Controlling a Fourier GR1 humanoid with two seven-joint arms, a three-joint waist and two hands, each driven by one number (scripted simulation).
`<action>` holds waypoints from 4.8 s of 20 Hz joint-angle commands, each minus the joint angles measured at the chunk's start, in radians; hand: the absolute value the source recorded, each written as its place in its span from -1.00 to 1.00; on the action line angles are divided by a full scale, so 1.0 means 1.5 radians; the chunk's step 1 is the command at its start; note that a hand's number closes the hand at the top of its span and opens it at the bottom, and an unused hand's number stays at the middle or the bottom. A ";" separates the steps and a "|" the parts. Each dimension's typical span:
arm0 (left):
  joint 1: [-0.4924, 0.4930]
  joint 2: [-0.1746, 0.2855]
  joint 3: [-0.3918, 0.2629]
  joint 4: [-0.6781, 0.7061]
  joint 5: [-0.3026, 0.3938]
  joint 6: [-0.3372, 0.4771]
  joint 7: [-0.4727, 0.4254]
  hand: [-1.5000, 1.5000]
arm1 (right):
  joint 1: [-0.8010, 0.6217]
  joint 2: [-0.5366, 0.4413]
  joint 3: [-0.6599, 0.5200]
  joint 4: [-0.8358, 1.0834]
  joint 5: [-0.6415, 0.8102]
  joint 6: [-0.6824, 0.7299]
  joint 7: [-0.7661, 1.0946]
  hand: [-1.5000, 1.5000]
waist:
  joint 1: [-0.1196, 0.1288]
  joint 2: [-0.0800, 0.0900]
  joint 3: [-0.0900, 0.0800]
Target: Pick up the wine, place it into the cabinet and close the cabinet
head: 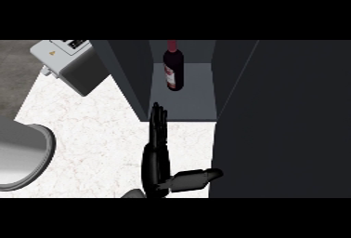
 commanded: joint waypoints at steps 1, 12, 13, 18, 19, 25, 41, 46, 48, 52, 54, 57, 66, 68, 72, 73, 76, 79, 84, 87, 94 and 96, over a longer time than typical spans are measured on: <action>0.054 0.011 -0.028 -0.069 -0.048 0.072 0.009 -1.00 | 0.042 -0.022 -0.054 -0.086 -0.071 0.015 0.026 -1.00 | -0.003 0.000 0.000; 0.200 0.143 -0.073 -0.279 -0.093 0.018 0.031 -1.00 | 0.028 -0.031 -0.051 -0.070 -0.136 0.058 0.066 -1.00 | -0.002 0.000 0.000; 0.211 0.187 -0.050 -0.304 -0.077 -0.017 0.034 -1.00 | 0.038 -0.010 -0.008 -0.052 -0.101 0.060 0.053 1.00 | 0.000 0.001 0.000; 0.249 0.233 -0.090 -0.373 -0.104 -0.026 0.040 -1.00 | 0.049 -0.032 0.001 -0.068 -0.124 0.098 0.076 1.00 | -0.002 0.000 0.000; 0.256 0.223 -0.124 -0.392 -0.124 -0.001 0.043 -1.00 | 0.040 -0.022 0.041 -0.098 -0.080 0.084 0.093 1.00 | -0.001 -0.001 0.000; 0.331 0.328 -0.039 -0.467 -0.083 -0.063 0.024 -1.00 | 0.074 -0.012 0.070 -0.107 -0.122 0.087 0.121 1.00 | 0.000 -0.001 -0.001; 0.485 0.471 0.203 -0.565 0.063 -0.211 -0.014 -1.00 | 0.132 0.013 0.320 -0.165 -0.048 0.103 0.161 1.00 | 0.002 -0.006 -0.002; 0.523 0.494 0.260 -0.553 0.088 -0.265 -0.014 -1.00 | 0.111 0.063 0.460 -0.109 0.053 0.064 0.143 1.00 | 0.001 -0.004 -0.001; 0.528 0.503 0.295 -0.532 0.103 -0.292 -0.020 -1.00 | 0.087 0.071 0.469 -0.120 0.058 0.045 0.157 1.00 | 0.000 -0.005 -0.002; 0.555 0.511 0.321 -0.541 0.112 -0.319 -0.021 -1.00 | 0.097 0.082 0.587 -0.091 0.128 -0.030 0.142 1.00 | -0.002 -0.006 -0.002; 0.580 0.531 0.369 -0.542 0.149 -0.360 -0.014 -1.00 | 0.061 0.083 0.600 -0.054 0.163 -0.067 0.117 1.00 | 0.004 -0.006 -0.002; 0.570 0.531 0.383 -0.501 0.154 -0.399 -0.018 -1.00 | -0.011 0.082 0.619 -0.047 0.196 -0.129 0.133 1.00 | 0.005 -0.006 -0.003; 0.550 0.516 0.395 -0.507 0.180 -0.428 0.022 -1.00 | -0.171 0.080 0.628 0.035 0.256 -0.269 0.133 1.00 | 0.008 -0.001 -0.003; 0.511 0.513 0.407 -0.494 0.190 -0.423 0.045 -1.00 | -0.214 0.079 0.607 0.054 0.243 -0.275 0.145 1.00 | 0.005 0.002 -0.002; 0.506 0.510 0.404 -0.519 0.189 -0.409 0.065 -1.00 | -0.304 0.078 0.579 0.090 0.200 -0.338 0.171 1.00 | 0.014 0.002 -0.003; 0.526 0.515 0.405 -0.528 0.183 -0.415 0.064 -1.00 | -0.301 0.078 0.590 0.126 0.190 -0.353 0.137 1.00 | 0.021 0.002 -0.002; 0.503 0.488 0.367 -0.517 0.156 -0.414 0.050 -1.00 | -0.376 0.077 0.525 0.160 0.124 -0.365 0.133 1.00 | 0.030 0.006 -0.003; 0.497 0.497 0.403 -0.509 0.174 -0.416 0.066 -1.00 | -0.464 0.078 0.480 0.212 0.076 -0.377 0.129 1.00 | 0.033 0.006 -0.003; 0.491 0.466 0.391 -0.475 0.165 -0.426 0.069 -1.00 | -0.625 0.082 0.433 0.356 0.022 -0.446 0.094 1.00 | 0.027 0.003 -0.002; 0.448 0.458 0.401 -0.477 0.168 -0.394 0.102 -1.00 | -0.685 0.082 0.400 0.446 -0.017 -0.438 0.045 1.00 | 0.020 0.005 -0.001; 0.476 0.442 0.408 -0.486 0.139 -0.408 0.091 -1.00 | -0.765 0.083 0.296 0.628 0.046 -0.326 -0.003 1.00 | 0.016 0.005 -0.001; 0.473 0.441 0.393 -0.545 0.127 -0.361 0.121 -1.00 | -0.797 0.083 0.270 0.691 0.021 -0.330 -0.023 1.00 | 0.020 0.005 -0.001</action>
